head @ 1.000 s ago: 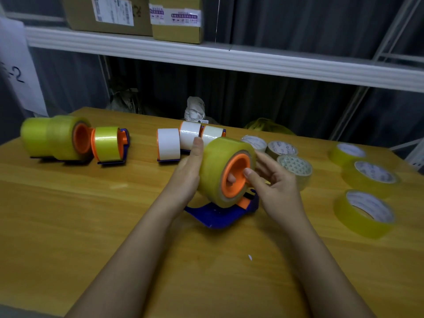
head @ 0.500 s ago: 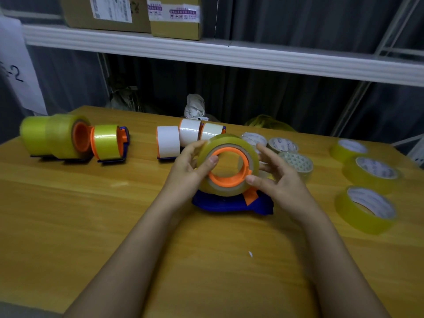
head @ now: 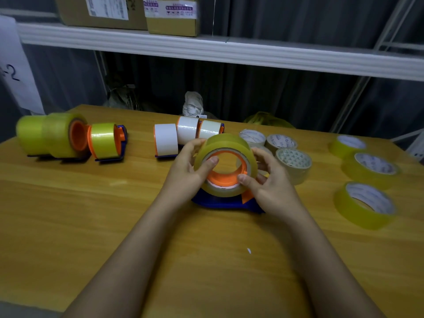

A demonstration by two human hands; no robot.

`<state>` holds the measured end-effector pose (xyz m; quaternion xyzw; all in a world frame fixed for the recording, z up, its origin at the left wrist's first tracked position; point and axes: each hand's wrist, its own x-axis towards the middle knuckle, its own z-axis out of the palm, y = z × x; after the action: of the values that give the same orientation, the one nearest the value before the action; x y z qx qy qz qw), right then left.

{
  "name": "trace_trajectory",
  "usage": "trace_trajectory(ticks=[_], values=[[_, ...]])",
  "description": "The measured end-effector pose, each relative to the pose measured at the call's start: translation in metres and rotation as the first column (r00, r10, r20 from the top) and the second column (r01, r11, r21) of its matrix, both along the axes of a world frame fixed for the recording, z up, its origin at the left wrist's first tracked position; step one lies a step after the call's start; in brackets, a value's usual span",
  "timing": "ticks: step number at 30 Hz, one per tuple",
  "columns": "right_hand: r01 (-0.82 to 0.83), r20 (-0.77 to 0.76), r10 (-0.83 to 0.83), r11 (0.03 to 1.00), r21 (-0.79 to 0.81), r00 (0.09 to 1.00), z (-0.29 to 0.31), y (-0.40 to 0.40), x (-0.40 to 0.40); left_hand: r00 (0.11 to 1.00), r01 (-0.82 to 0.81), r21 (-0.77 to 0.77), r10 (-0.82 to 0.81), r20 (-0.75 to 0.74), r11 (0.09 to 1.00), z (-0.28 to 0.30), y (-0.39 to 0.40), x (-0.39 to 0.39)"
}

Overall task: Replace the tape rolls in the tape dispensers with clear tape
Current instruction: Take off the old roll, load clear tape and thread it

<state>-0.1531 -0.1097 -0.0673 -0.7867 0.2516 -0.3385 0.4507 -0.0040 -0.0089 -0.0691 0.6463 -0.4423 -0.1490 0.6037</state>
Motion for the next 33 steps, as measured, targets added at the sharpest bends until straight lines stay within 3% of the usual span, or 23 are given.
trace_trajectory(ticks=[4,13,24,28,33], values=[[0.021,-0.046,-0.027,0.993,-0.114,0.999,-0.002,0.002,0.004,0.988,-0.099,0.027,0.094,0.125,0.995,-0.004,-0.004,0.0],[0.016,-0.078,-0.029,0.988,-0.154,0.997,-0.001,0.003,0.003,0.97,-0.188,-0.016,0.188,0.157,0.982,-0.005,-0.003,-0.007],[-0.039,-0.07,0.037,0.999,-0.035,0.997,0.001,0.006,0.004,0.942,-0.246,-0.032,0.246,0.226,0.969,-0.009,-0.004,-0.006],[0.046,-0.091,-0.066,0.978,-0.203,0.994,-0.001,0.013,0.01,0.925,-0.3,-0.075,0.31,0.219,0.951,-0.008,-0.004,-0.008],[0.146,-0.009,-0.155,0.948,-0.284,0.988,-0.01,0.02,0.02,0.915,-0.351,-0.115,0.366,0.167,0.929,-0.006,-0.005,-0.016]])
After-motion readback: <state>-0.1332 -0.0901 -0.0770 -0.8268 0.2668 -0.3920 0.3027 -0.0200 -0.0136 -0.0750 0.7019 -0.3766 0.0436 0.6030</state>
